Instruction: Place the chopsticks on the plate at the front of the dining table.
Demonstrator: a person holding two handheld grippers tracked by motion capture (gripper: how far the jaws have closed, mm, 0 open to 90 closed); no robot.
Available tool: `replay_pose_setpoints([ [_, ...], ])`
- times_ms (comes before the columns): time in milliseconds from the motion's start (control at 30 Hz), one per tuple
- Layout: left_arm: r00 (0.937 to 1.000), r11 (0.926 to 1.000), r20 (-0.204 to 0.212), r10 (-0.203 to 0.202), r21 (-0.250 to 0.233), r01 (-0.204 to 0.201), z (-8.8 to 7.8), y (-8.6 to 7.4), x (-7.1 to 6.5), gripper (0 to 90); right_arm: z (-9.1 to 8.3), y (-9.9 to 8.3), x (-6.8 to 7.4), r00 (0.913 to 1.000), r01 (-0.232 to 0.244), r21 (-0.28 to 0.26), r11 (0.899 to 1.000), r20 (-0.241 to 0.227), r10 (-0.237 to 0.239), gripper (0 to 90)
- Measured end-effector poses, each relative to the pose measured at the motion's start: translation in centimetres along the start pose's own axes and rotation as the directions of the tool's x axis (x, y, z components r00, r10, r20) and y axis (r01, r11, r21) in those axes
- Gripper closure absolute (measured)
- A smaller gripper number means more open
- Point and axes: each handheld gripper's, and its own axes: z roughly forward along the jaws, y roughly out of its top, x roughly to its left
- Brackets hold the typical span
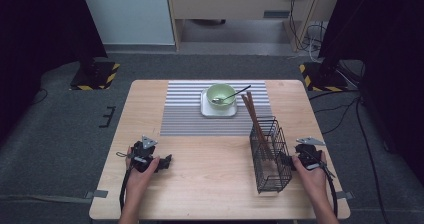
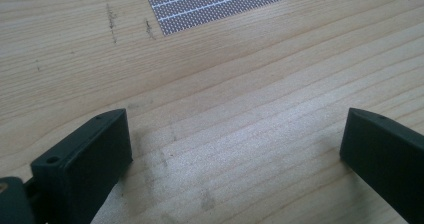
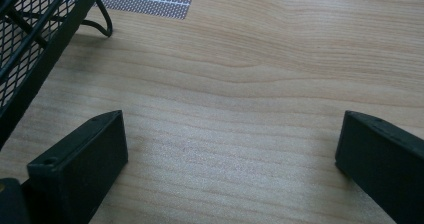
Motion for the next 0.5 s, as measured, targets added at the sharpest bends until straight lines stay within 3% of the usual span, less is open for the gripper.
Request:
replay_pose_setpoints([
  [333, 1.0, 1.0, 0.0, 0.0, 0.0, 0.0, 0.0, 0.0, 0.0, 0.0, -0.1, 0.1, -0.4, 0.9993, 0.009, 0.0, 1.0, -0.036, -0.009, 3.5],
  [400, 1.0, 1.0, 0.0, 0.0, 0.0, 0.0, 0.0, 0.0, 0.0, 0.0, -0.4, 0.3, -0.9, 0.9976, -0.02, -0.006, 1.0, -0.067, 0.019, 4.9],
  [500, 1.0, 1.0, 0.0, 0.0, 0.0, 0.0, 0.0, 0.0, 0.0, 0.0, -1.7, 1.1, -1.5, 0.998, -0.002, -0.016, 1.0, -0.062, 0.001, 5.7],
])
